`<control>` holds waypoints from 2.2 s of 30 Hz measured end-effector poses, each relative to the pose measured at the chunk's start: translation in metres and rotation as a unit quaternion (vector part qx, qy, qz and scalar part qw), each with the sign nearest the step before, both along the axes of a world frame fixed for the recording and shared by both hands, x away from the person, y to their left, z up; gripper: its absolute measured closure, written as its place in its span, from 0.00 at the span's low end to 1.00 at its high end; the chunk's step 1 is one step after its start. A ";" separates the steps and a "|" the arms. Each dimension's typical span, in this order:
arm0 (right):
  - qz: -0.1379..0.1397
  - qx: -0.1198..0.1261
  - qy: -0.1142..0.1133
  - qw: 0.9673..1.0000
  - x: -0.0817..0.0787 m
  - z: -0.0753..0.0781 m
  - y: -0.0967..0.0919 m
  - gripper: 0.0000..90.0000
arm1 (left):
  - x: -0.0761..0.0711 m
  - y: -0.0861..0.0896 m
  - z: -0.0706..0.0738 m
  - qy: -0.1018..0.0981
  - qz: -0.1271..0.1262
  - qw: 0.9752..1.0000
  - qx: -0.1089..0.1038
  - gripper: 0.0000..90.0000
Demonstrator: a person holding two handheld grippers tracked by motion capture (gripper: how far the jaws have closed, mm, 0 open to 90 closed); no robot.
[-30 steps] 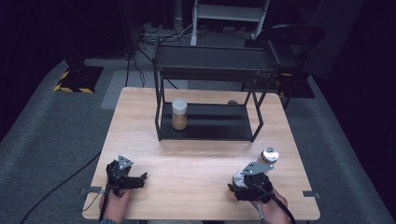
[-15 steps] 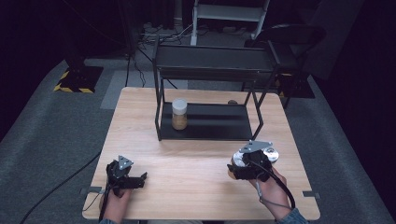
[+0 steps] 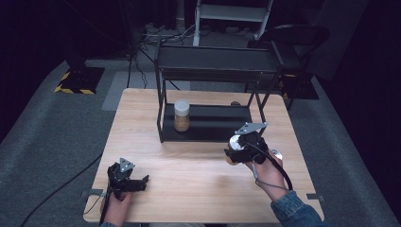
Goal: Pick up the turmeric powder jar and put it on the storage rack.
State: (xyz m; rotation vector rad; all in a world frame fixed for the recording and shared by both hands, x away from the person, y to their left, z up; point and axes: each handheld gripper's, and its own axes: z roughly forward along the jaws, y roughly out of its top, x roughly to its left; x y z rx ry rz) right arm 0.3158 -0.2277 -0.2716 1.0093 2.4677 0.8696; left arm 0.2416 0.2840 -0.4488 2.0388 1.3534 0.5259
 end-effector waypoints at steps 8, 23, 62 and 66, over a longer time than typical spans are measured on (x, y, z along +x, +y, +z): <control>-0.005 -0.005 -0.013 1.000 0.019 0.012 0.013 0.35 | 0.000 0.000 0.000 0.000 -0.001 1.000 0.000 0.01; -0.002 -0.001 -0.019 1.000 0.052 0.018 0.039 0.35 | -0.001 0.000 0.000 -0.001 -0.002 1.000 0.000 0.01; -0.035 -0.001 0.000 0.999 0.148 -0.026 0.104 0.35 | 0.001 -0.001 0.000 0.001 -0.005 1.000 0.001 0.00; -0.042 -0.003 0.000 0.999 0.154 -0.034 0.109 0.35 | 0.001 -0.001 0.000 0.002 -0.006 1.000 0.002 0.00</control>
